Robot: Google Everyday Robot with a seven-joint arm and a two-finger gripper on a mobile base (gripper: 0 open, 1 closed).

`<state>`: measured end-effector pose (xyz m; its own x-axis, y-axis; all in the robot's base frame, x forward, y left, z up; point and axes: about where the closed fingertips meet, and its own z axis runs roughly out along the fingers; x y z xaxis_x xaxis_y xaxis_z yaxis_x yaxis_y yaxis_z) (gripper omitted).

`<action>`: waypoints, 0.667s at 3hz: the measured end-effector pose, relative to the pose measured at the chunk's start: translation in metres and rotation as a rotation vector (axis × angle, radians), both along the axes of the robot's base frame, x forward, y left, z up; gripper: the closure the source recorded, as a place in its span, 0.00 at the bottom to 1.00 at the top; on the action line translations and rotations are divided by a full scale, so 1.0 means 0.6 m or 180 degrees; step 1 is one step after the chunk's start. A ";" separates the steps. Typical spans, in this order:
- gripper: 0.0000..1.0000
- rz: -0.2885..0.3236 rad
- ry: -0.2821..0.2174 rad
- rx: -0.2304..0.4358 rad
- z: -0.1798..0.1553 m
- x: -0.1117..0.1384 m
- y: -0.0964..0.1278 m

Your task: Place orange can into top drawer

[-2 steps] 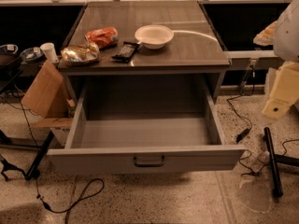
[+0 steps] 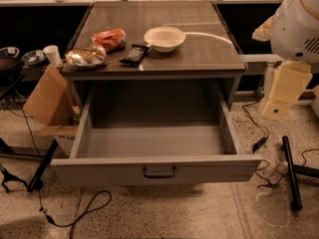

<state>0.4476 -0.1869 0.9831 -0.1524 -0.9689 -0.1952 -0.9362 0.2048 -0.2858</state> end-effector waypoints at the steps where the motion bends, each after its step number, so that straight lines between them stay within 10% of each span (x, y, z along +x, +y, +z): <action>1: 0.00 0.0311 -0.0154 -0.0087 0.014 0.017 0.070; 2: 0.00 0.0613 -0.0296 -0.0184 0.024 0.033 0.144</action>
Offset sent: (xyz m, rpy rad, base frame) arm 0.0368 0.1446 0.0087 -0.1009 -0.1211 0.3195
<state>0.4674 -0.1005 0.9972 0.0527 -0.9883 -0.1430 -0.9254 0.0055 -0.3789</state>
